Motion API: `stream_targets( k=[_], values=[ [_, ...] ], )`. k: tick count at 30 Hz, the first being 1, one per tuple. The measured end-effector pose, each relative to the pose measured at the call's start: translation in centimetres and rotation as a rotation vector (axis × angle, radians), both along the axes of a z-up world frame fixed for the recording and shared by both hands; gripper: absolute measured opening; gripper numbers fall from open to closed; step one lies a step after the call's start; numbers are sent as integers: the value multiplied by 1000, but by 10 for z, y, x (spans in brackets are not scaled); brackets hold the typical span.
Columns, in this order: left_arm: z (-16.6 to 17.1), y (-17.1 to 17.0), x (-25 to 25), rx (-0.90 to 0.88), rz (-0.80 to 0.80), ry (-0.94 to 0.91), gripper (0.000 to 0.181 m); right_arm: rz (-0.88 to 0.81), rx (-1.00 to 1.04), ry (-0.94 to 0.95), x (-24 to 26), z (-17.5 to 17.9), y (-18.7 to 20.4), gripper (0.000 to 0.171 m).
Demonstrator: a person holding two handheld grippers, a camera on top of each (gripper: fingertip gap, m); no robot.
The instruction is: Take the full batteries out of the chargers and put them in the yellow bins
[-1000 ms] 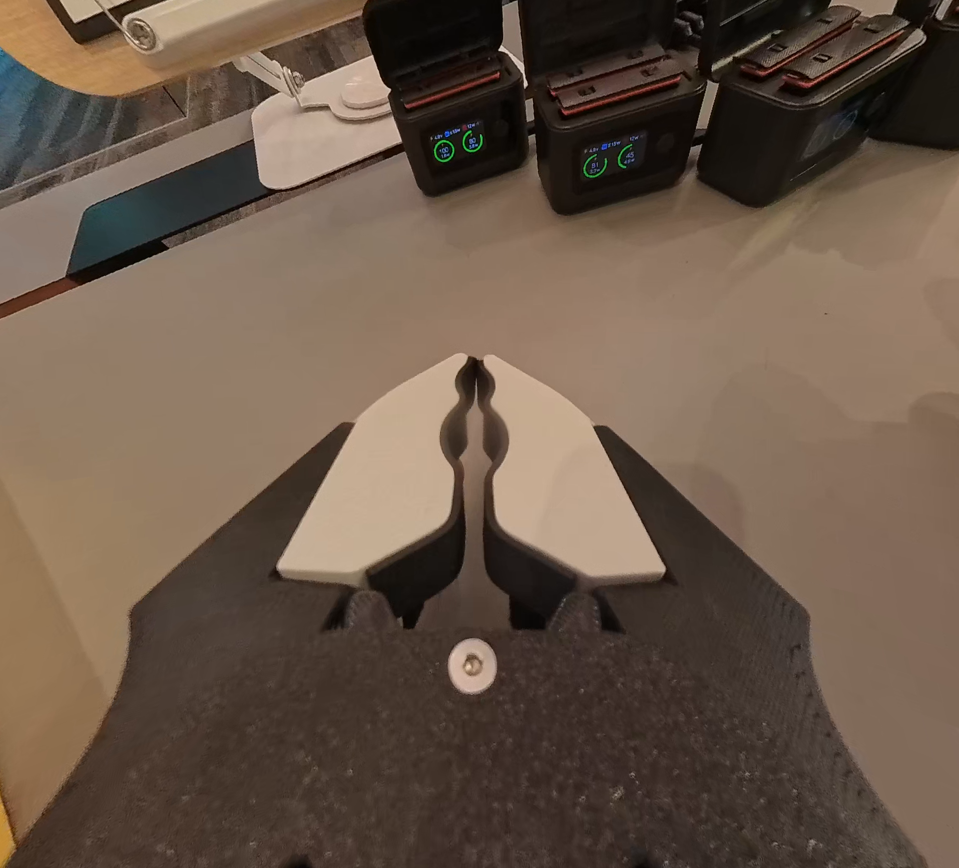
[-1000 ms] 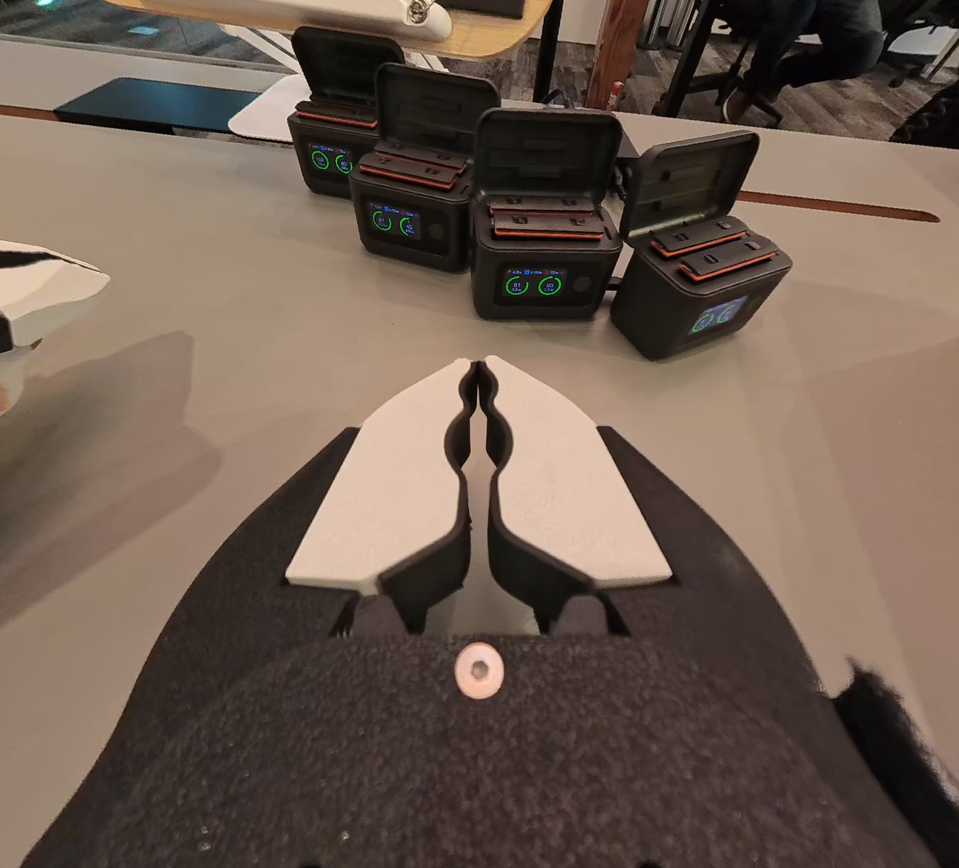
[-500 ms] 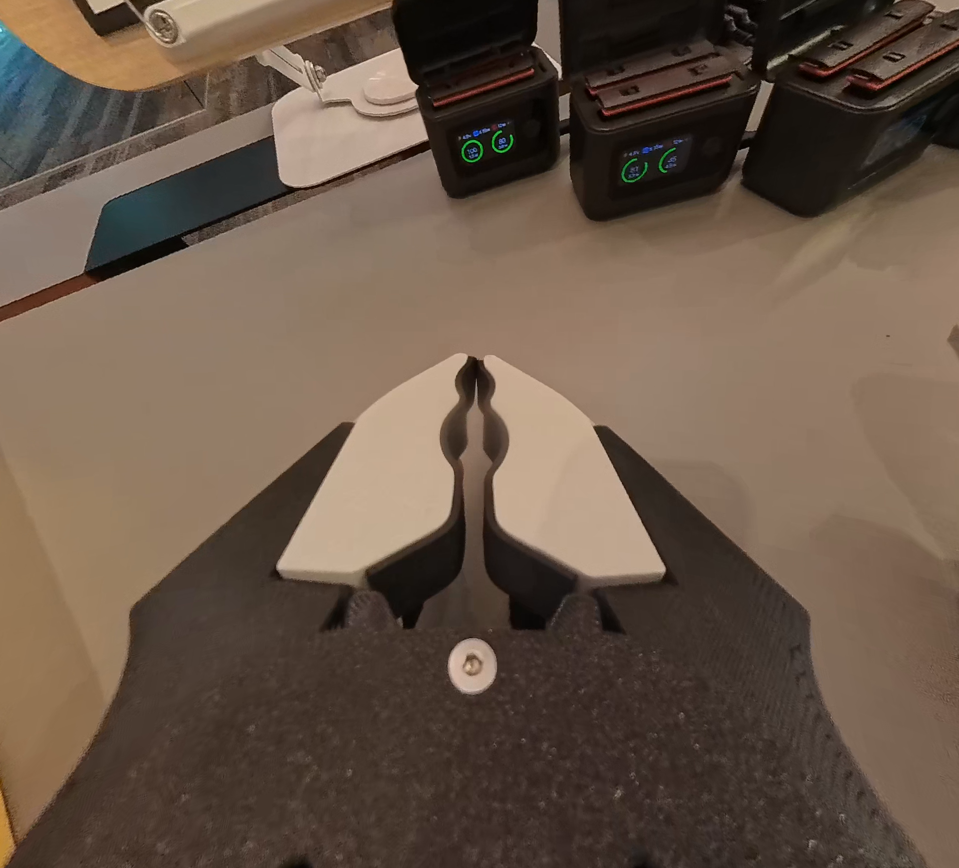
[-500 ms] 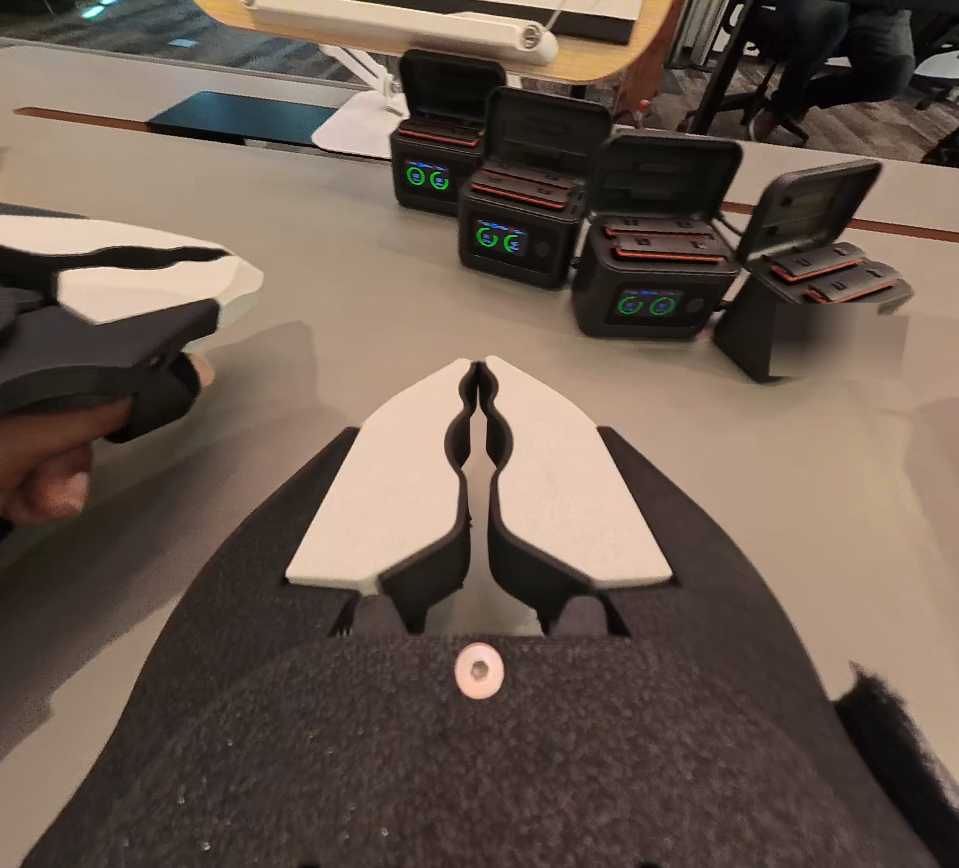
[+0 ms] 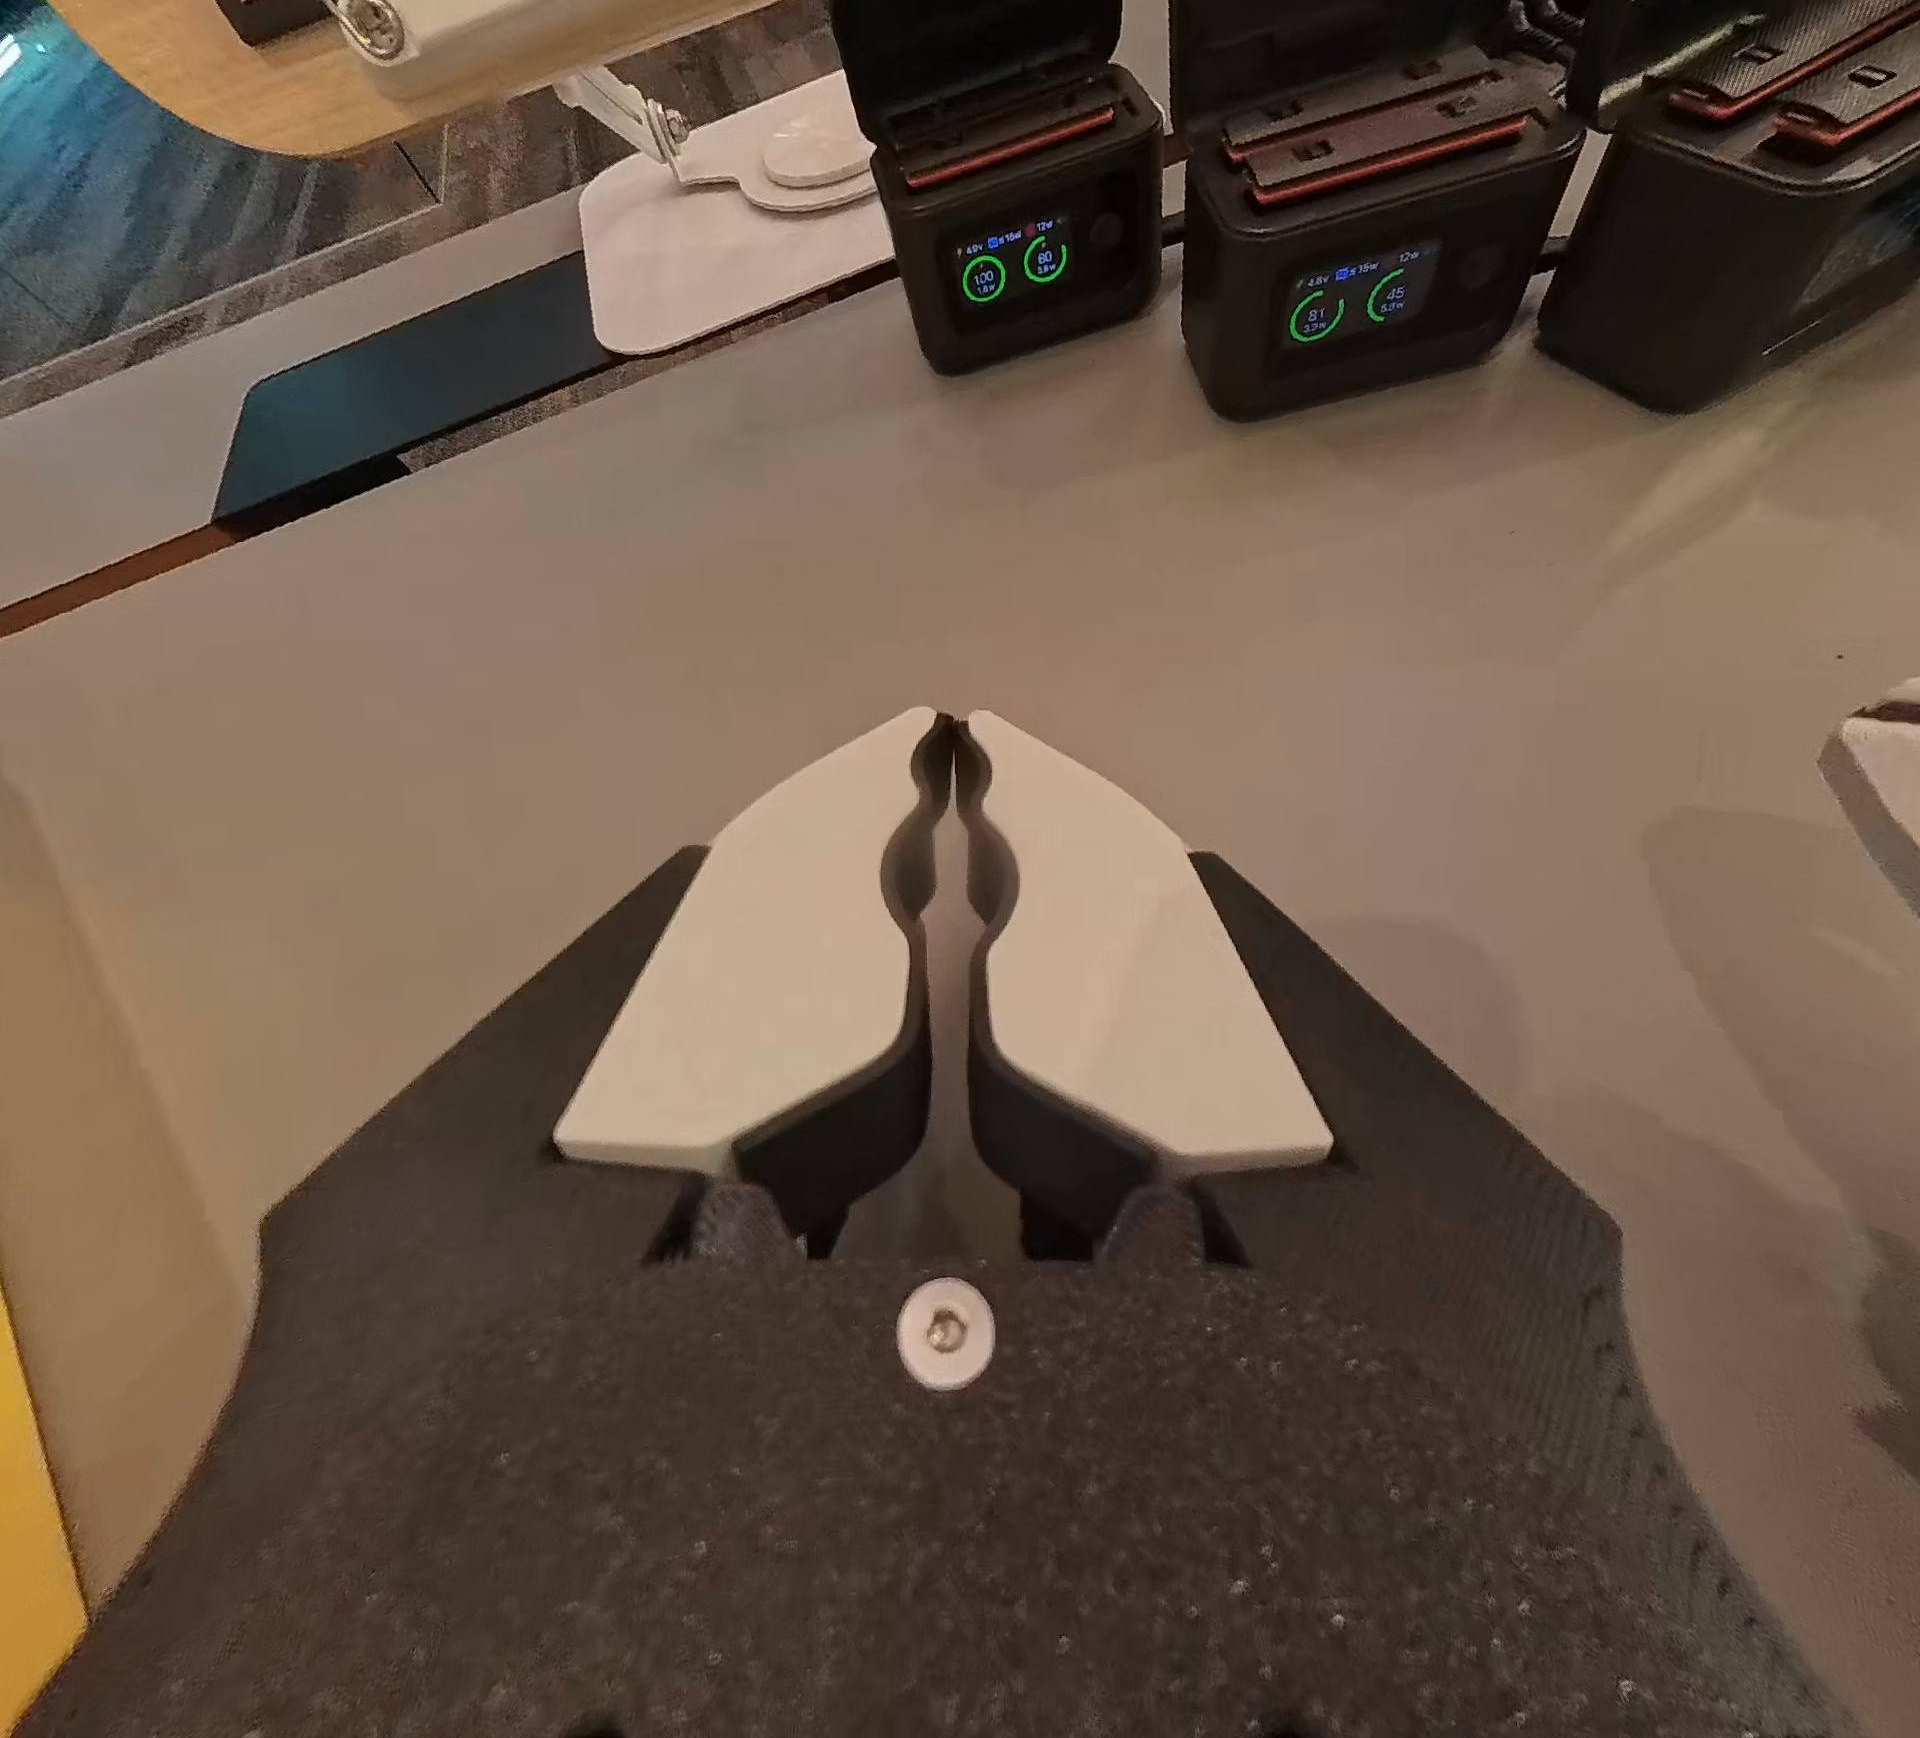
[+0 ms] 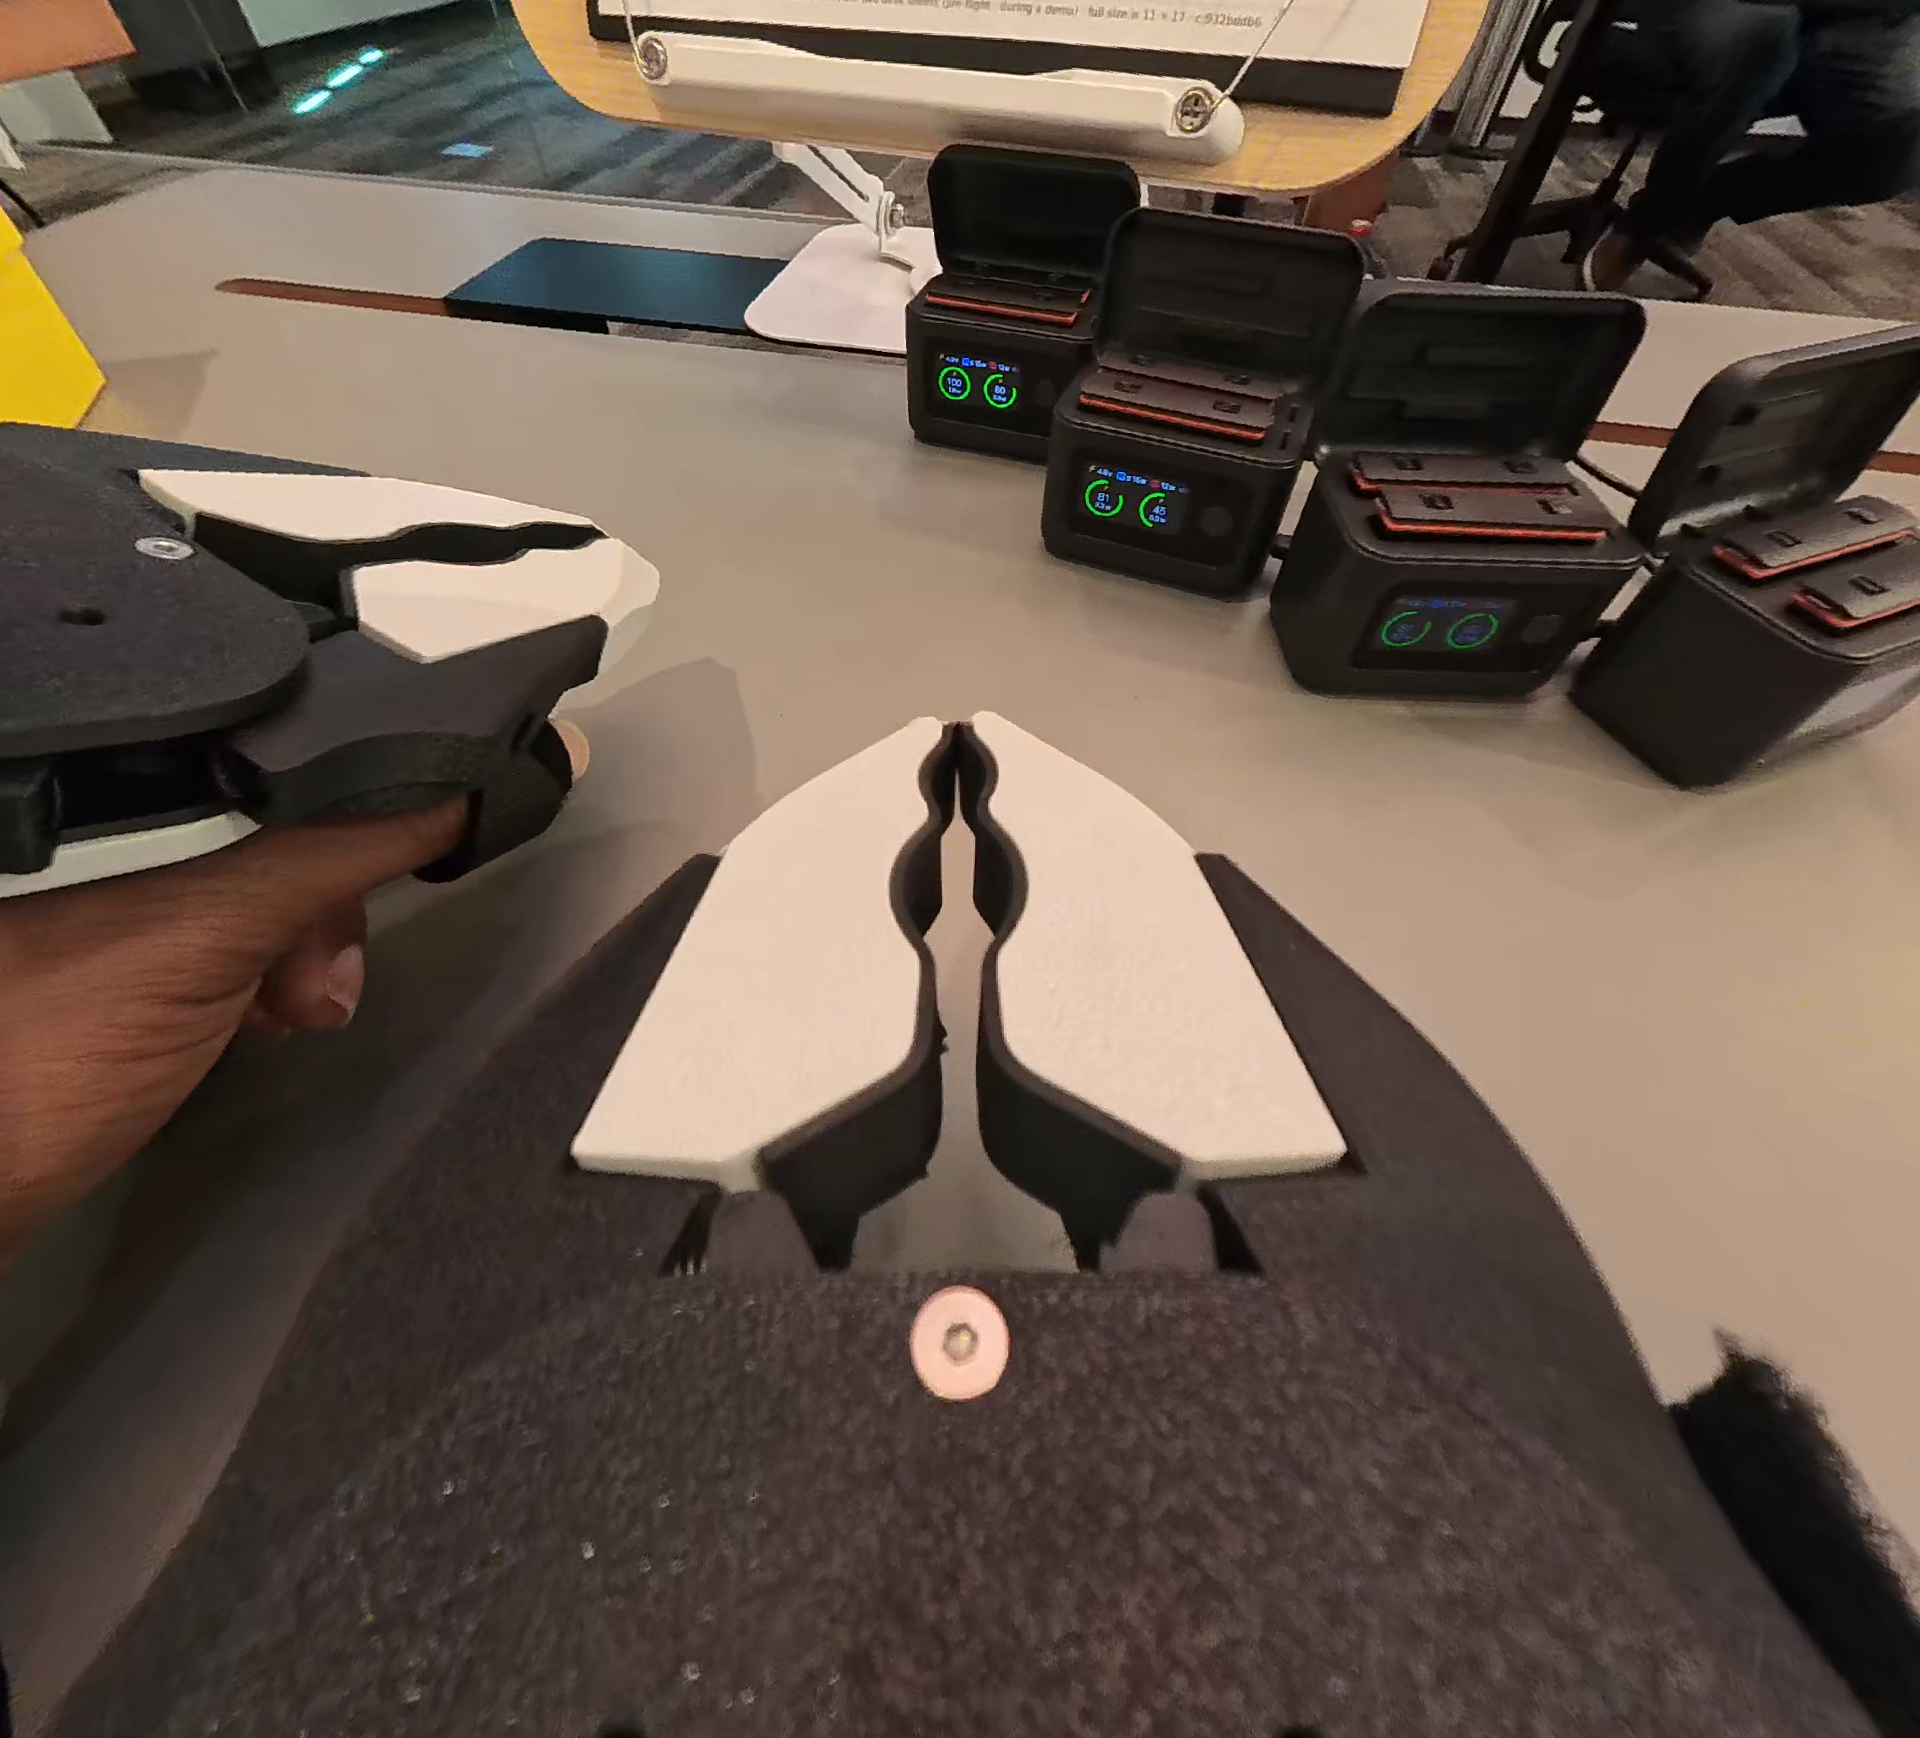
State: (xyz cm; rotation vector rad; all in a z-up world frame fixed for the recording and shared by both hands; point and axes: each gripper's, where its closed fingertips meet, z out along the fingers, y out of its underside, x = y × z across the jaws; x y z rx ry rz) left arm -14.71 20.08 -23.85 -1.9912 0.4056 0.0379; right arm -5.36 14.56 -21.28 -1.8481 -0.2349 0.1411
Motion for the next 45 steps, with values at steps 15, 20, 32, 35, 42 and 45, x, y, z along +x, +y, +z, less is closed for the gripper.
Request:
stream_targets(
  k=[15, 20, 32, 35, 42, 45],
  values=[
    [-2, -14, 30, -35, -80, -6, 0, -81, -19, 33, 48, -1, 8, 0],
    [-1, -16, 36, -27, -104, 7, 0, -112, -23, 38, 68, -2, 11, 0],
    [4, 23, 22, -32, -91, -119, 27, -53, 23, 99, 91, 30, 15, 7],
    [6, 36, 16, -27, -75, -134, 30, -47, 30, 106, 103, 36, 22, 12],
    [7, 59, 14, -17, -62, -119, 33, -27, 23, 91, 125, 40, 44, 17],
    [5, 65, 15, -20, -57, -104, 31, 29, 69, 43, 123, 52, 53, 18]
  ],
)
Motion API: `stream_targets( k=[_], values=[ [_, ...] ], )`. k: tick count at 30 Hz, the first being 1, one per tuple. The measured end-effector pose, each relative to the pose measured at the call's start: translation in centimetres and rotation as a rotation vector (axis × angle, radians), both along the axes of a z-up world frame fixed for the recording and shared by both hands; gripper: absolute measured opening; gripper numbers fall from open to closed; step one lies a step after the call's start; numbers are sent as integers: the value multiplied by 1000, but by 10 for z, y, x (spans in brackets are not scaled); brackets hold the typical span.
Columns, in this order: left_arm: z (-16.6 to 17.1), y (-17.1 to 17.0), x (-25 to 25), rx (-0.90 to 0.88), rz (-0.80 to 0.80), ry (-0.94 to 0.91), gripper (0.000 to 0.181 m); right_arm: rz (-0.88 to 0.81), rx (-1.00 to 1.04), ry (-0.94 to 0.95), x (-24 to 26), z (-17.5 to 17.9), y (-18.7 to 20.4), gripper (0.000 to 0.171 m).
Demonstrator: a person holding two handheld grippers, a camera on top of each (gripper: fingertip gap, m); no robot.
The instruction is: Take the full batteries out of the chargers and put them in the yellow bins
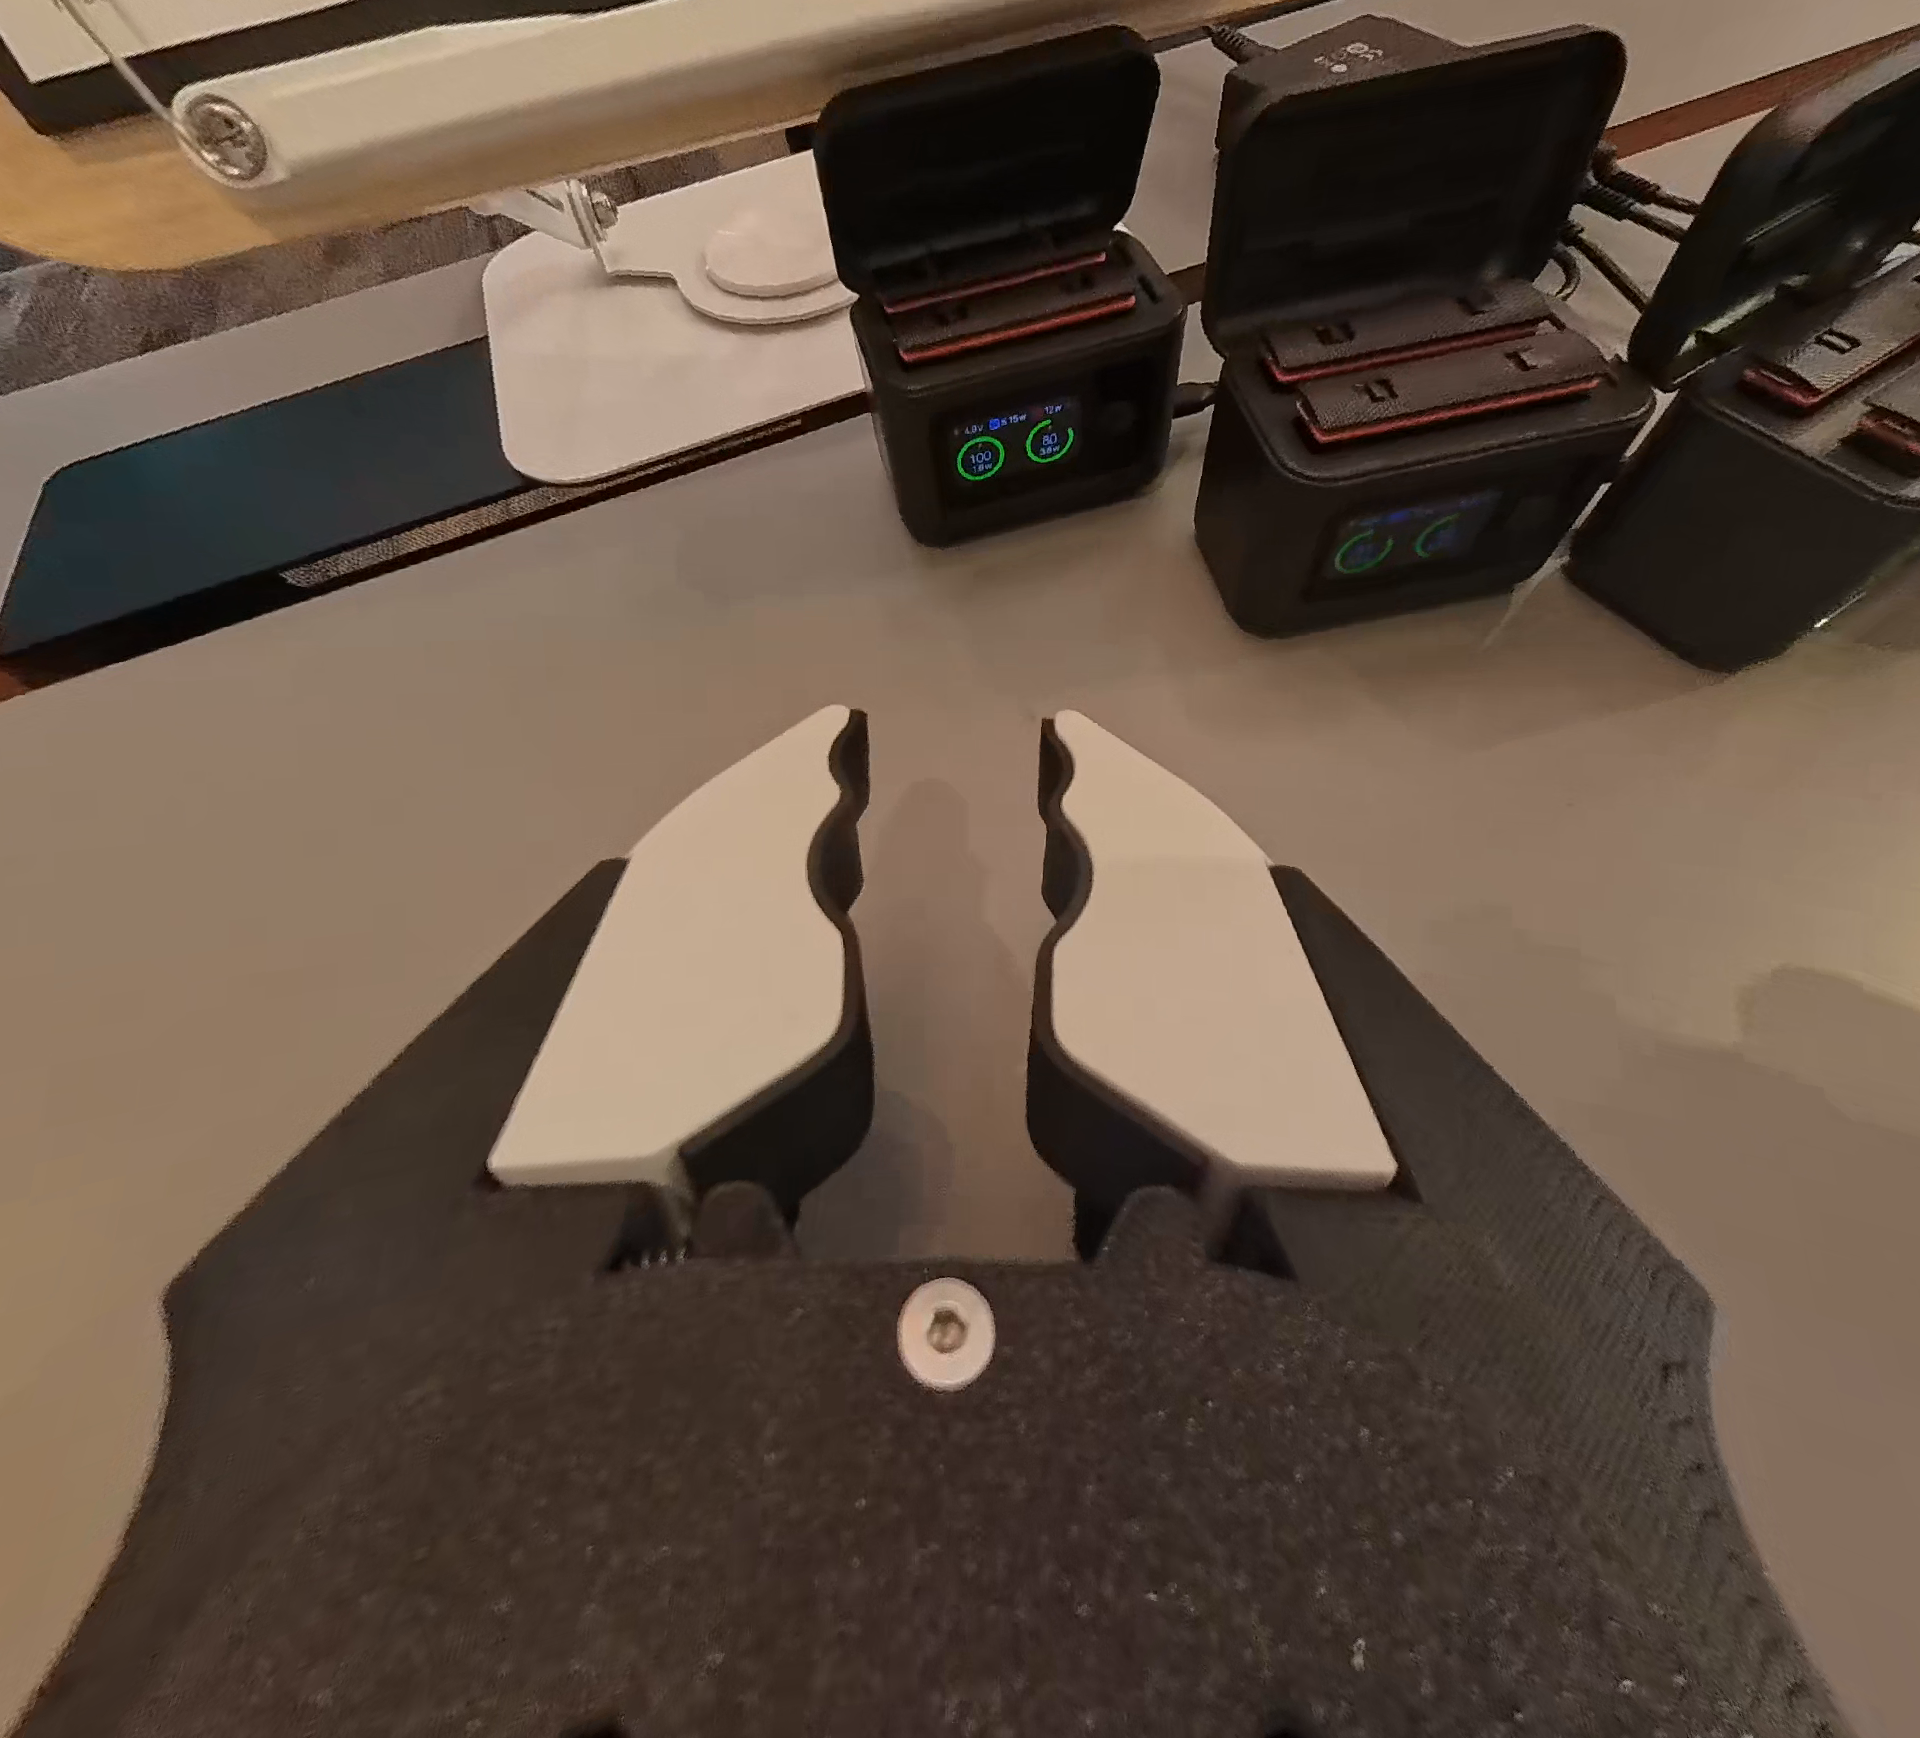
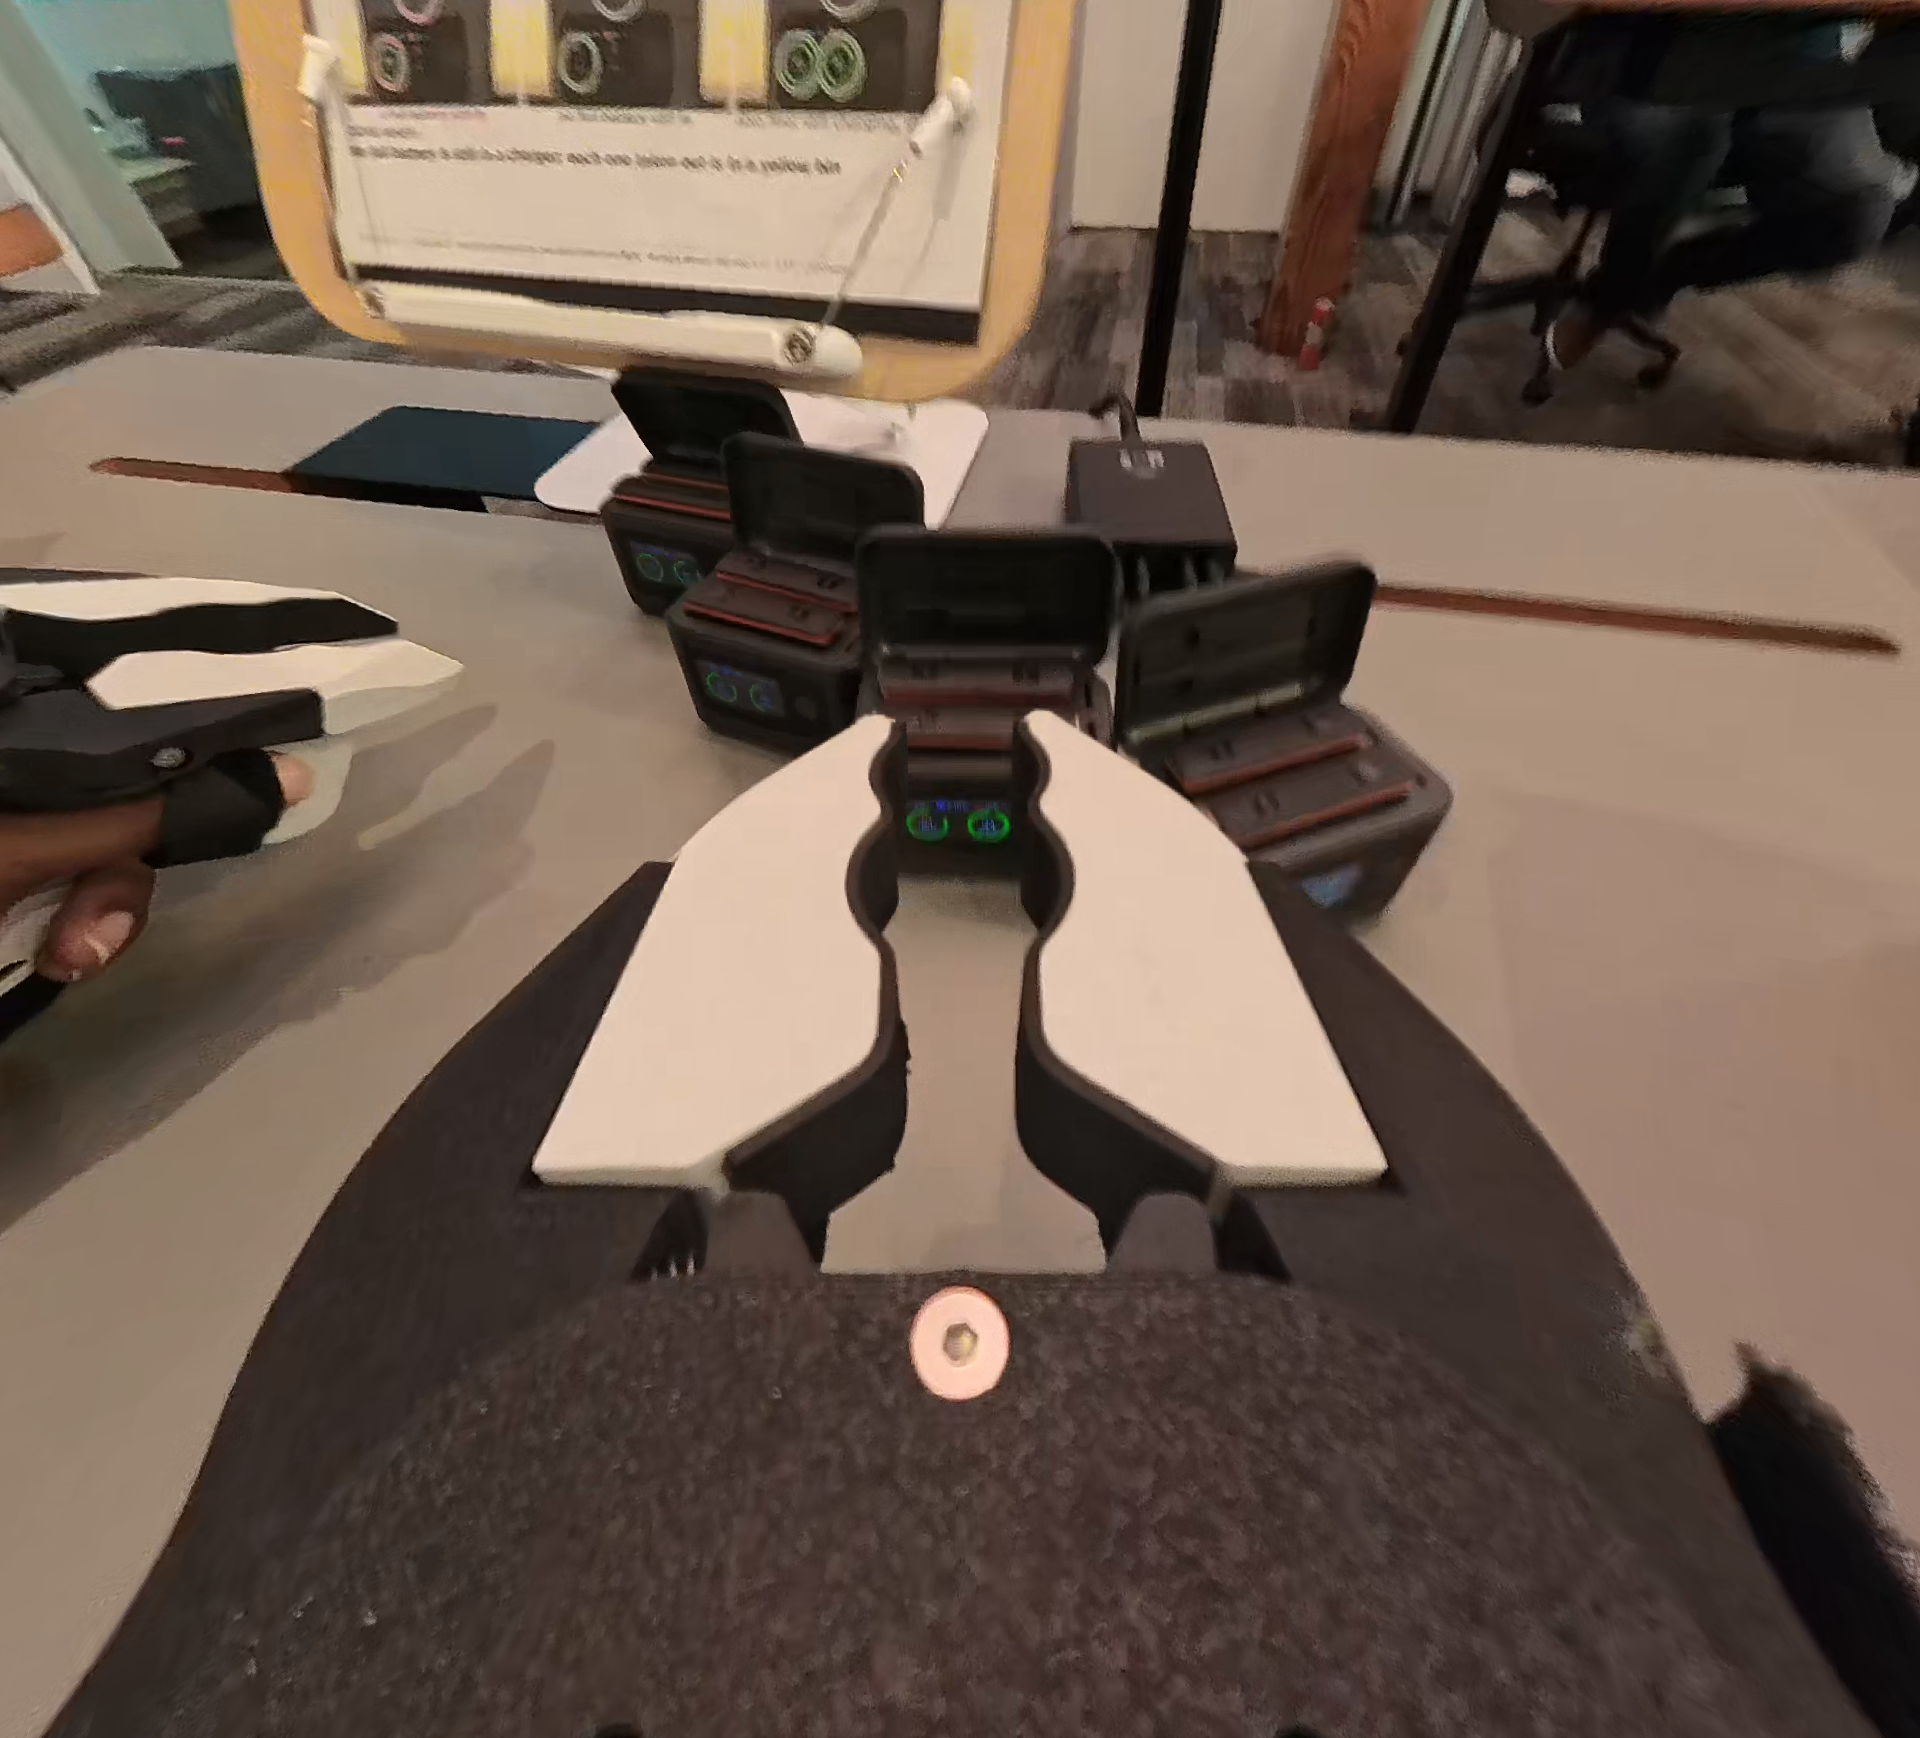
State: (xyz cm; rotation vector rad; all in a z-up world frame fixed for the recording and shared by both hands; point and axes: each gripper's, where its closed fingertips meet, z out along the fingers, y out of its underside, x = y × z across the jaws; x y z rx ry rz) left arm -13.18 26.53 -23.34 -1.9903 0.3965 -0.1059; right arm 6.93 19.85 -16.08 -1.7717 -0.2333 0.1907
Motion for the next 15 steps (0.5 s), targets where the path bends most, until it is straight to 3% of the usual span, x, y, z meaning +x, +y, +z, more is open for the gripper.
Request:
stream_targets(
  k=[8, 15],
  values=[
    [-3, 21, 12, 8, -24, 77, 28, 183, 204, -88, -41, 43, 22, 21],
    [-6, 19, 33, 27, -80, 177, 22, 392, 279, -79, -89, 44, 9, 20]
  ],
)
